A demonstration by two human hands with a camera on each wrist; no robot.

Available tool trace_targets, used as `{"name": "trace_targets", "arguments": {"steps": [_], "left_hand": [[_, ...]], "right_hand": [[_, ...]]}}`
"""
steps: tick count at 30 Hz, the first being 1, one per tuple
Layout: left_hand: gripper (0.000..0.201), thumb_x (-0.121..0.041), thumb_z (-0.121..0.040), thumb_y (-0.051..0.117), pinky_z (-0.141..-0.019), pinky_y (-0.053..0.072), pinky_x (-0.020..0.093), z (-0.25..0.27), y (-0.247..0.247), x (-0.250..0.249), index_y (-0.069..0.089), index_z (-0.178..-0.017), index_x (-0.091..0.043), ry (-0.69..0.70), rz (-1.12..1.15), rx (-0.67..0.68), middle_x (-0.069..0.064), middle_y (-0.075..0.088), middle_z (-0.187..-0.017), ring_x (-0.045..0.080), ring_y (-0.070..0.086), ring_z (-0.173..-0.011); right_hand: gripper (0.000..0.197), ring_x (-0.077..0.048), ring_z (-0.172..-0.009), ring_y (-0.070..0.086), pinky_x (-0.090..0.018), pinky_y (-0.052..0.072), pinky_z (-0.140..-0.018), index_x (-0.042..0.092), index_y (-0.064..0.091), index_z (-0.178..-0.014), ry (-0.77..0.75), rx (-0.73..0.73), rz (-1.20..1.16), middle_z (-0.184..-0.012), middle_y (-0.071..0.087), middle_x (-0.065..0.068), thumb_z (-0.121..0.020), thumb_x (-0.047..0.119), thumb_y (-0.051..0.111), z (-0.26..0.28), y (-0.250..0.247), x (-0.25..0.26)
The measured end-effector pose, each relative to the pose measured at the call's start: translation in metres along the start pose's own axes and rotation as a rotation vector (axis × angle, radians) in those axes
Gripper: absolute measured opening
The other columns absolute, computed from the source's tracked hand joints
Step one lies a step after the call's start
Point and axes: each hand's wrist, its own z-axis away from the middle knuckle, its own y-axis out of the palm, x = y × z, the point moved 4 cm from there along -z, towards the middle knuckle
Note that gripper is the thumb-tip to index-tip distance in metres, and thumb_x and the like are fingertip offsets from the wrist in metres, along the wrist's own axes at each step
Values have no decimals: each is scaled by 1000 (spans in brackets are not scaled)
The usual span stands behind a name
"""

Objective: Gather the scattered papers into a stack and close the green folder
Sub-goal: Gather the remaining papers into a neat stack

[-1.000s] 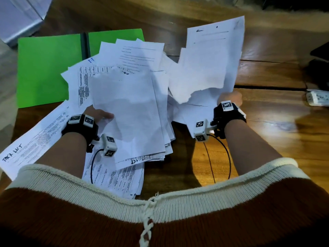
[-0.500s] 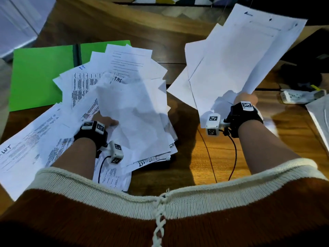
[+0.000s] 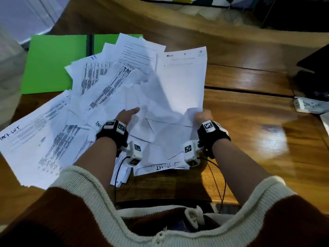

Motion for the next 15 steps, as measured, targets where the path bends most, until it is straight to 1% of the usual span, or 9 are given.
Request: {"name": "trace_targets", "arguments": {"steps": [2,3,4,5,7,9,11,13,15], "left_hand": [[117,-59,-48,84,-100,42,39,-2,1,3,39,-140,-1,-22,-21,7,10,48,-138,29,51,-121],[115,-53,-50,86,-97,43,38,3,3,1,38,-139,1,-23,-24,2,10,49,-136,26,52,-118],[102,-42,-62,84,-93,43,34,9,4,-2,36,-139,4,-5,-59,-5,8,47,-135,24,51,-118],[88,-30,-73,79,-90,43,31,9,5,0,33,-139,5,-5,-106,-31,9,47,-135,24,51,-119],[72,-19,-84,70,-84,40,26,7,7,0,32,-140,6,15,-195,-53,13,46,-137,27,49,-124],[69,-15,-88,66,-85,38,25,8,8,-4,28,-142,6,41,-263,-82,16,43,-140,29,45,-129],[66,-18,-87,67,-95,40,29,5,8,-4,34,-139,5,27,-319,-79,17,46,-138,30,47,-127],[62,-19,-86,67,-97,40,30,3,7,-5,38,-136,4,37,-384,-76,18,49,-137,30,49,-125],[63,-19,-87,67,-98,39,30,4,6,-6,36,-137,4,36,-425,-78,18,48,-138,31,48,-125]], "right_hand": [[37,-32,-123,52,-26,41,-83,3,53,-131,-16,30,58,-133,54,-18,-96,9,44,1,10,5],[37,-33,-121,54,-28,44,-87,3,54,-131,-15,33,73,-132,55,-19,-96,8,44,6,12,10],[37,-33,-119,55,-31,45,-90,4,54,-131,-23,19,93,-131,56,-20,-95,8,44,7,12,13],[38,-34,-119,54,-33,45,-93,3,52,-131,-35,2,118,-131,55,-20,-94,9,44,9,12,15],[39,-35,-121,50,-36,43,-95,2,43,-132,-98,-66,176,-133,49,-20,-94,9,43,7,6,16],[35,-37,-116,52,-39,44,-89,4,39,-128,-137,-132,215,-127,52,-20,-93,6,42,7,-4,14],[32,-38,-108,56,-38,45,-81,5,42,-124,-132,-137,276,-120,56,-19,-92,5,41,4,-9,11],[33,-37,-108,57,-38,48,-85,5,45,-123,-80,-95,302,-121,57,-19,-91,8,41,-2,-12,5],[32,-37,-106,58,-40,51,-89,6,46,-122,-44,-69,299,-120,57,-17,-90,11,43,-5,-13,-1]]}}
